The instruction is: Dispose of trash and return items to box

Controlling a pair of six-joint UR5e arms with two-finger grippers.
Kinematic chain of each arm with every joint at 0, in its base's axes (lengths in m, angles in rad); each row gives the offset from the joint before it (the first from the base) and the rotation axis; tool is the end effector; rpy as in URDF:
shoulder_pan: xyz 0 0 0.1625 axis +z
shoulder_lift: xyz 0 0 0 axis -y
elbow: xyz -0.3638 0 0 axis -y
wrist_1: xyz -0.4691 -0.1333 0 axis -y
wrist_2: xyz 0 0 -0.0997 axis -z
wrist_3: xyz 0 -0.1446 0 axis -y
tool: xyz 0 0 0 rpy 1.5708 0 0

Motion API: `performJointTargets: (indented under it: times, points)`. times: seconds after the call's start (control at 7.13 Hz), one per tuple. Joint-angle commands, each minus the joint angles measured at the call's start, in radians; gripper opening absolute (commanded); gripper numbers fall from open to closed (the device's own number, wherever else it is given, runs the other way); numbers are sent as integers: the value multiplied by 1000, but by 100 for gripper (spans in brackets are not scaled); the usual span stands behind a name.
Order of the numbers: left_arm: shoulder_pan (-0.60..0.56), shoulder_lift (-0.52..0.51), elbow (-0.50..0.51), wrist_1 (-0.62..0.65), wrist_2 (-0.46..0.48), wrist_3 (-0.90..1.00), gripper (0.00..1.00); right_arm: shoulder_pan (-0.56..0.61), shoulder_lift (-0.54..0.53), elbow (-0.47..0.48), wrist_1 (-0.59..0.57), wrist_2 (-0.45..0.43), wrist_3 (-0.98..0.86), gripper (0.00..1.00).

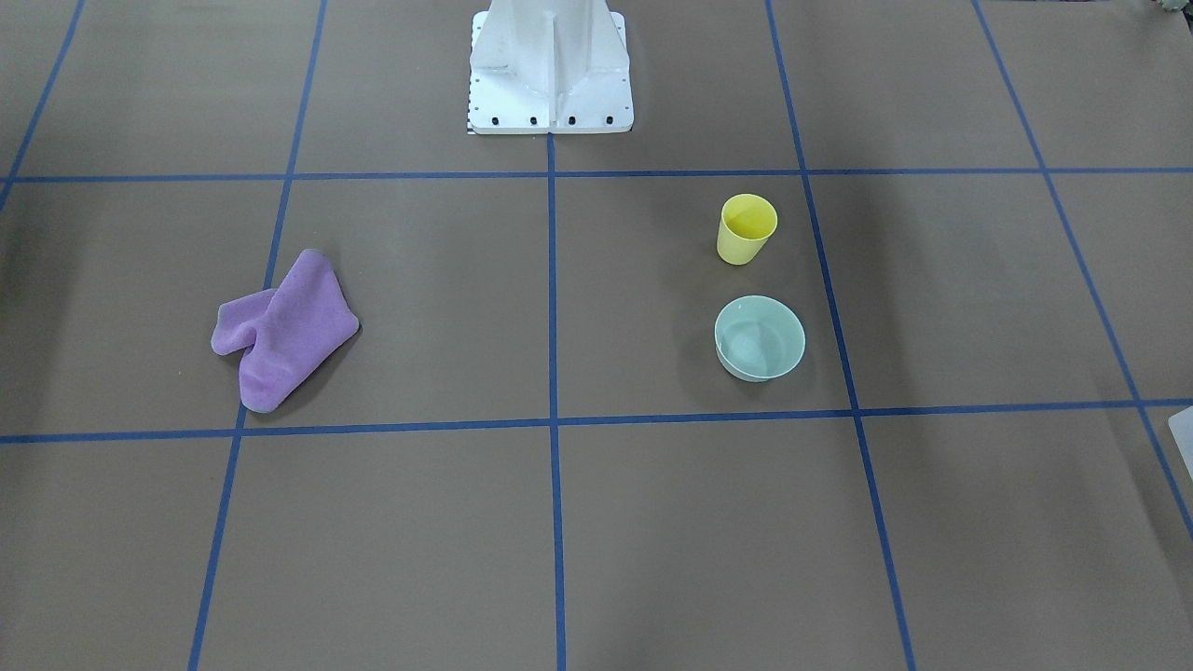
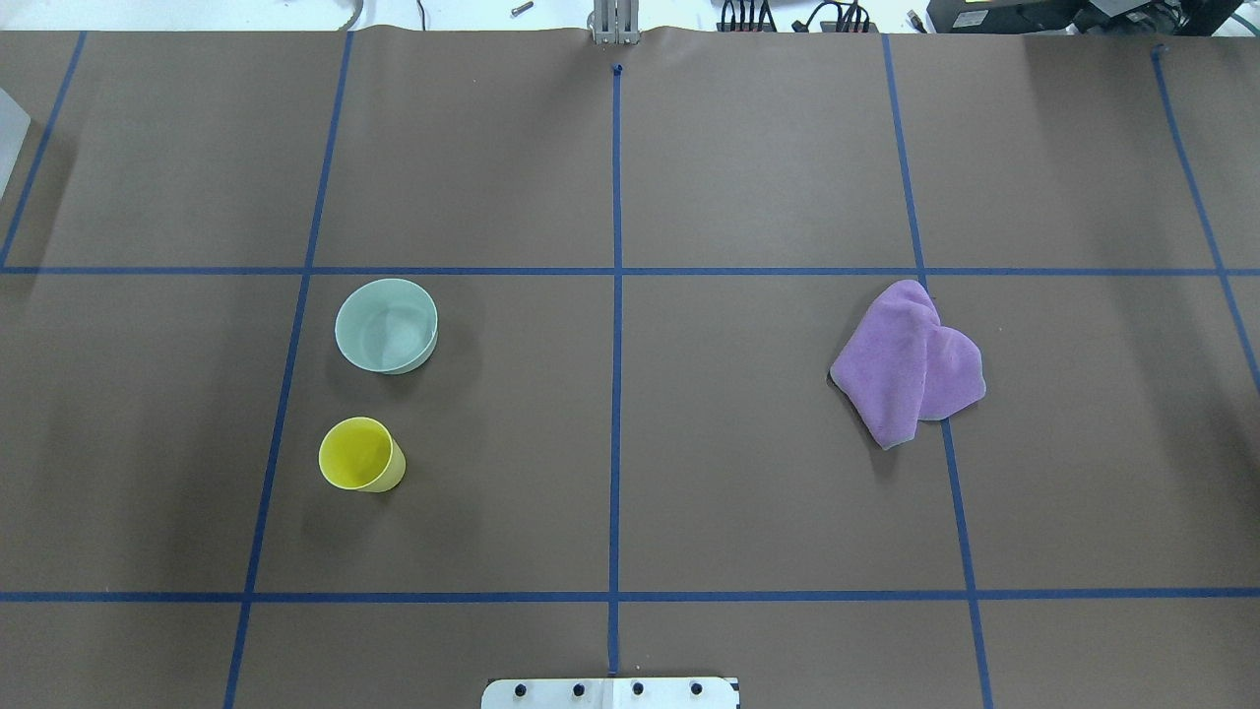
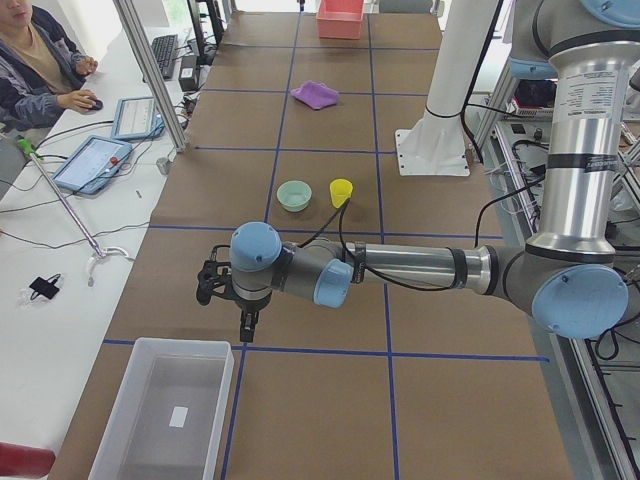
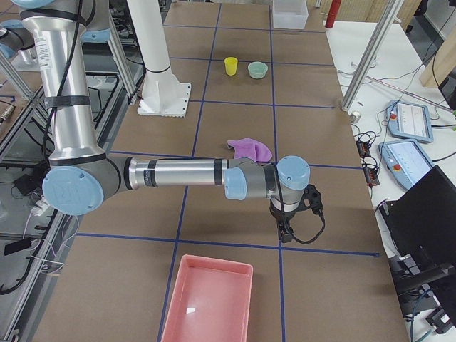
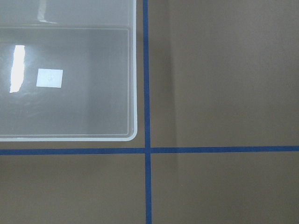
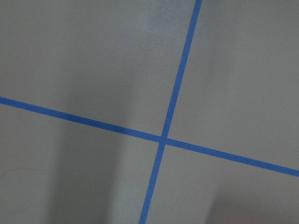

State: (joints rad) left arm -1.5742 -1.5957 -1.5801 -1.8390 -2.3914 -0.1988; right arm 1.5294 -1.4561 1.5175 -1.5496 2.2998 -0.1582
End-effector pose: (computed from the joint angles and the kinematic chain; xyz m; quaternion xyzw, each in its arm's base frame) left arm -0.0296 -0.6023 0.5746 0.0990 0.4059 -0.0317 0.9080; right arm 0.0114 -0.6191 0.5944 0.0593 -0.3533 -0.1077 0.9274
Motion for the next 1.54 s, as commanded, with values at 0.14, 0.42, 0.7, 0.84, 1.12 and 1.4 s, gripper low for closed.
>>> performJointTargets:
  times: [0.14,0.42,0.7,0.84,1.12,1.4]
  points:
    - [58,-15,14,-12,-5,-5,98,-2,2,23,-9,-10,-14,100]
    - [103,-12,8,-23,-3,-10,98,-2,0,32,-1,-6,-12,100]
    - [108,-12,3,-23,-5,-10,98,-3,0,50,5,-6,0,100]
    - [108,-16,-14,-20,-5,-8,97,-2,-6,61,3,3,0,100]
    - [152,-26,-46,-45,-14,-1,97,-2,-47,126,6,70,-3,100]
    - [178,-9,-49,-106,-9,-13,98,-3,-126,223,12,76,-4,100]
